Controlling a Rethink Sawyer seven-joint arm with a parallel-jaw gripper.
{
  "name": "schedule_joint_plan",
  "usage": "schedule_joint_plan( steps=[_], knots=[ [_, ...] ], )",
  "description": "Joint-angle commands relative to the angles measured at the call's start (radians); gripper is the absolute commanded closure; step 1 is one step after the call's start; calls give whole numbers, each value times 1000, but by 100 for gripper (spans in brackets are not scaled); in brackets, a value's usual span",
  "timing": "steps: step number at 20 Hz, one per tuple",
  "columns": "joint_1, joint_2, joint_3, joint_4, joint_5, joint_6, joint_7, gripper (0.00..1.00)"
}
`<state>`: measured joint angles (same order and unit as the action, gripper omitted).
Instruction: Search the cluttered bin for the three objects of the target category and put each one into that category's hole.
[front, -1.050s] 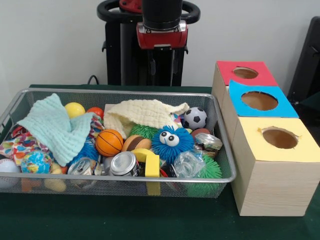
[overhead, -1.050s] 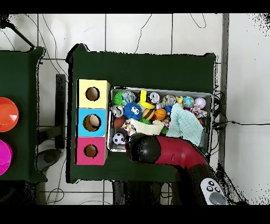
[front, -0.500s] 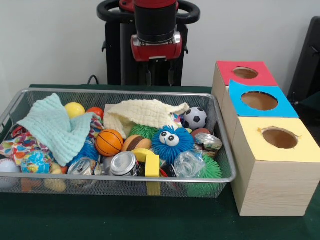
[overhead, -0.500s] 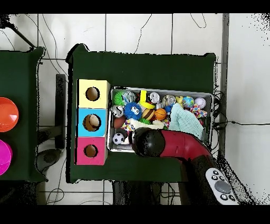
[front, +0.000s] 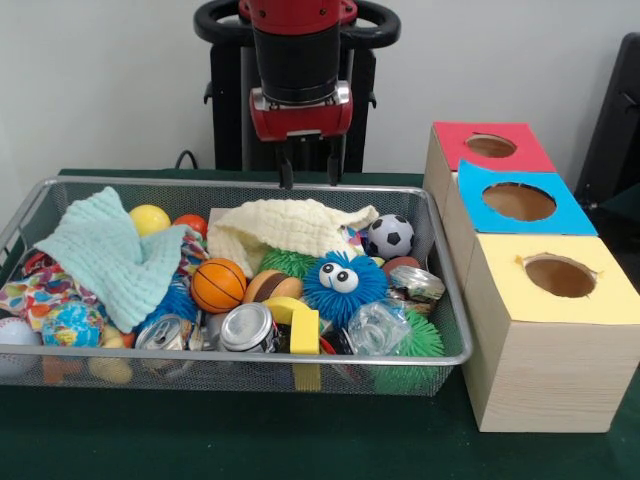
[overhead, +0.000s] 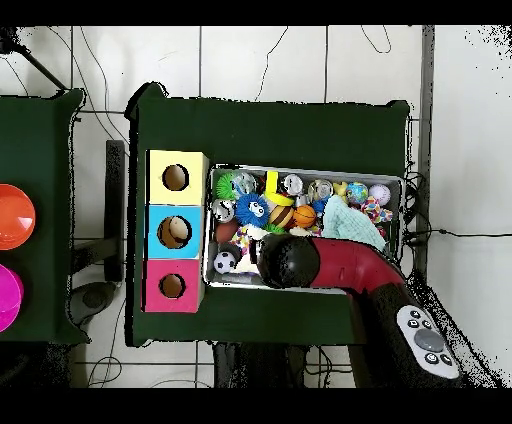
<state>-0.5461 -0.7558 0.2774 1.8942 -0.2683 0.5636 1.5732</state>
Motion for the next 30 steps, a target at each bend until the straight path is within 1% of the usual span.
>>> schedule_joint_plan(
  steps=[1, 4, 9, 12, 17, 23, 28, 30],
  knots=[
    [-11, 22, 71, -63, -61, 28, -63, 0],
    [15, 13, 71, -68, -67, 39, -52, 0],
    [18, 29, 108, -93, -59, 77, -93, 0],
    [22, 41, 108, -109, -64, 119, -112, 0],
    [-2, 48, 117, -115, -71, 141, -144, 0],
    [-37, 97, 83, -125, -111, 112, -137, 0],
    [-64, 92, 82, -121, -133, 107, -136, 0],
    [-79, 83, 87, -104, -136, 105, -134, 0]
  ],
)
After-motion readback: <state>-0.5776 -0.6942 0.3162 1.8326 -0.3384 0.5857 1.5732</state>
